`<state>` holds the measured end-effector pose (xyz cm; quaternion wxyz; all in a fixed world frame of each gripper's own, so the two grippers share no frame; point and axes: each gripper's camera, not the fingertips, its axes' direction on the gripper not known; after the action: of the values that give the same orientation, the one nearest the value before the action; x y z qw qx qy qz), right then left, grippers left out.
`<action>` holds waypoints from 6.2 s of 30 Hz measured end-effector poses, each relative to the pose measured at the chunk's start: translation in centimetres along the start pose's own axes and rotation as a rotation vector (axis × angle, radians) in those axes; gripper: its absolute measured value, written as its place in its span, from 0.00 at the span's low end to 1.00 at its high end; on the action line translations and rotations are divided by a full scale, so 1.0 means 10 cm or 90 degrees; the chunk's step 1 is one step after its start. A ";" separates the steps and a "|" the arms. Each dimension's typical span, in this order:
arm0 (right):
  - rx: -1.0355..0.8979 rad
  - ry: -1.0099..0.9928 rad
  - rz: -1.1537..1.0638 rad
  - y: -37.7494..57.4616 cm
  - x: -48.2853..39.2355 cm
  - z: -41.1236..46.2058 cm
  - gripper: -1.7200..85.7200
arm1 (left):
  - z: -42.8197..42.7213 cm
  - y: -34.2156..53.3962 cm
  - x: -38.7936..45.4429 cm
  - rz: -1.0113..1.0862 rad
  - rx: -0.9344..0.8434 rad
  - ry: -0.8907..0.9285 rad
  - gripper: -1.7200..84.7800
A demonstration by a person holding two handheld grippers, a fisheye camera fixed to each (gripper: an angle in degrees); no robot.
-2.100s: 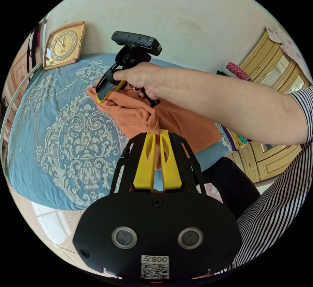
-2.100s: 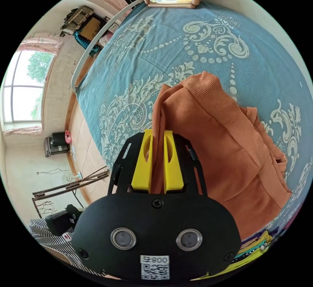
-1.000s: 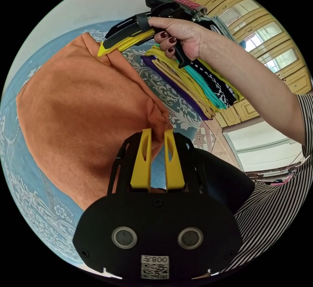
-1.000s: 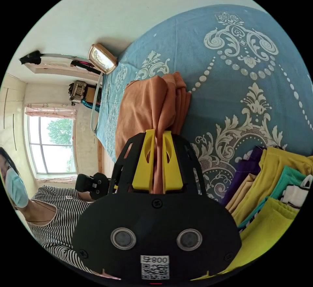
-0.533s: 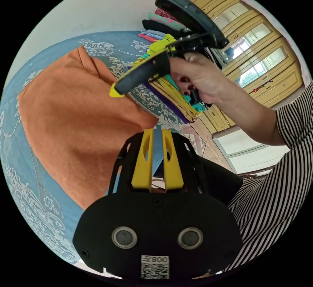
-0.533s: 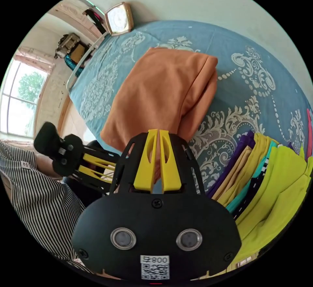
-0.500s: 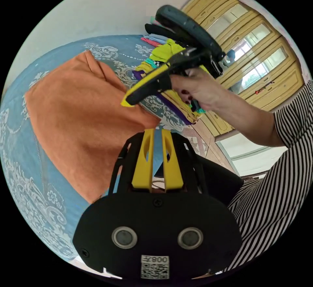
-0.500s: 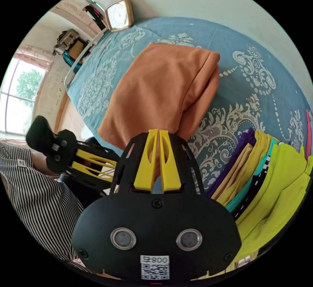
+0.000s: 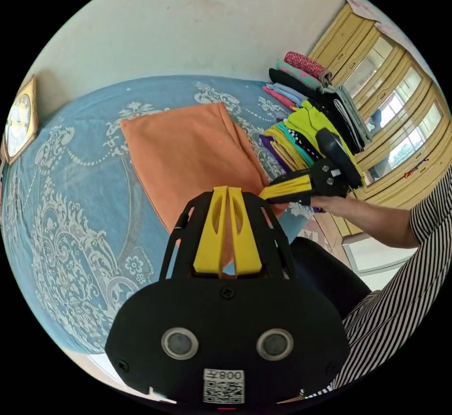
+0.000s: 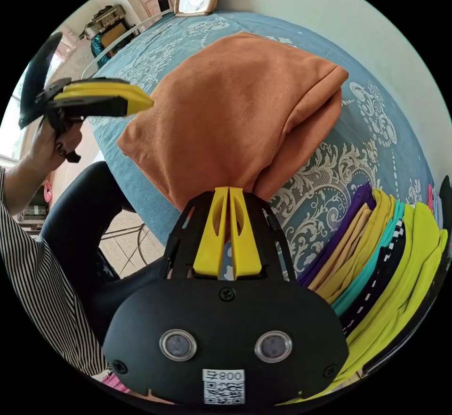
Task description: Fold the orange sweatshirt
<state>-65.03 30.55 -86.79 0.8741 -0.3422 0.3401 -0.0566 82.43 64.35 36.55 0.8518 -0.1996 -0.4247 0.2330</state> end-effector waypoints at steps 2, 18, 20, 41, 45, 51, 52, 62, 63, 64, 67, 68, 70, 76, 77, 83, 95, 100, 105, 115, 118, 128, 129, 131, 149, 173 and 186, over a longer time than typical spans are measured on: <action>0.005 -0.003 0.011 0.03 -0.02 0.02 0.02 | 0.21 -0.17 -0.18 -0.004 -0.035 -0.064 0.02; 0.141 -0.011 0.122 -0.78 0.62 -0.34 0.02 | 0.49 -0.04 -0.59 -0.002 -0.062 -0.060 0.02; 0.089 -0.005 0.139 -0.98 0.77 -0.02 0.02 | 0.47 -0.02 -0.55 0.018 -0.072 -0.084 0.02; 0.111 -0.010 0.221 -1.49 1.15 0.50 0.02 | 0.10 0.28 -1.05 -0.037 -0.018 -0.040 0.02; 0.153 -0.037 0.228 -1.26 1.11 0.40 0.02 | -0.21 0.44 -1.18 -0.075 0.013 0.013 0.02; 0.190 -0.128 0.185 -0.41 0.62 0.32 0.02 | -0.64 1.09 -1.40 -0.163 0.032 0.123 0.02; 0.177 -0.145 0.167 -0.24 0.45 0.39 0.02 | -0.63 1.18 -1.40 -0.169 0.013 0.126 0.02; 0.065 -0.157 0.199 0.07 0.29 1.18 0.03 | -0.74 1.41 -1.63 -0.202 -0.064 0.147 0.04; 0.071 -0.160 0.205 0.14 0.32 1.17 0.03 | -0.76 1.46 -1.67 -0.213 -0.063 0.160 0.04; 0.080 -0.185 0.219 0.25 0.36 1.19 0.03 | -0.78 1.56 -1.77 -0.245 -0.061 0.190 0.05; 0.109 -0.268 0.276 0.61 0.50 1.37 0.06 | -0.74 1.84 -2.02 -0.328 -0.057 0.263 0.10; 0.108 -0.283 0.290 0.67 0.52 1.43 0.07 | -0.69 1.91 -2.09 -0.356 -0.061 0.290 0.13; 0.107 -0.344 0.340 0.83 0.63 1.71 0.11 | -0.58 1.96 -2.18 -0.380 -0.071 0.333 0.16; 0.079 -0.407 0.379 0.86 0.74 2.41 0.12 | -0.32 1.88 -2.37 -0.403 -0.091 0.416 0.19; 0.078 -0.422 0.387 0.87 0.76 2.49 0.12 | -0.29 1.86 -2.41 -0.407 -0.092 0.427 0.19; 0.097 -0.466 0.404 0.93 0.81 2.89 0.12 | -0.27 1.81 -2.56 -0.410 -0.099 0.442 0.18; 0.112 -0.572 0.424 0.98 0.84 3.73 0.10 | -0.22 1.91 -2.79 -0.464 -0.055 0.535 0.10; 0.132 -0.618 0.437 1.07 0.82 3.90 0.08 | -0.32 1.89 -2.77 -0.470 -0.036 0.541 0.09; 0.162 -0.594 0.447 1.24 0.79 3.94 0.09 | -0.33 1.87 -2.79 -0.488 -0.041 0.539 0.09; 0.151 -0.581 0.492 1.49 0.77 4.32 0.15 | -0.39 1.60 -2.80 -0.455 -0.047 0.538 0.10; 0.150 -0.602 0.502 1.50 0.79 4.49 0.16 | -0.36 1.58 -2.86 -0.451 -0.054 0.535 0.10; 0.130 -0.647 0.508 1.53 0.85 4.98 0.10 | -0.01 1.66 -2.94 -0.499 -0.050 0.563 0.09; 0.137 -0.664 0.503 1.57 0.88 4.99 0.09 | -0.01 1.64 -2.93 -0.497 -0.048 0.562 0.09; 0.153 -0.687 0.488 1.64 0.92 4.94 0.08 | -0.08 1.57 -2.90 -0.479 -0.035 0.558 0.09; 0.344 -0.791 0.302 2.20 1.28 3.74 0.04 | -0.50 0.92 -2.36 -0.361 0.086 0.642 0.08; 0.491 -0.459 0.334 0.68 6.61 1.05 0.05 | 2.56 -4.74 -1.68 -0.071 0.109 0.614 0.08; 0.123 -0.325 0.545 0.98 7.70 2.29 0.05 | 5.44 -3.99 -1.21 -0.261 -0.160 0.591 0.08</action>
<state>6.89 25.32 -123.61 0.9019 -0.0923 0.2188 0.3609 40.67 32.79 80.81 0.9480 -0.2953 -0.0572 -0.1042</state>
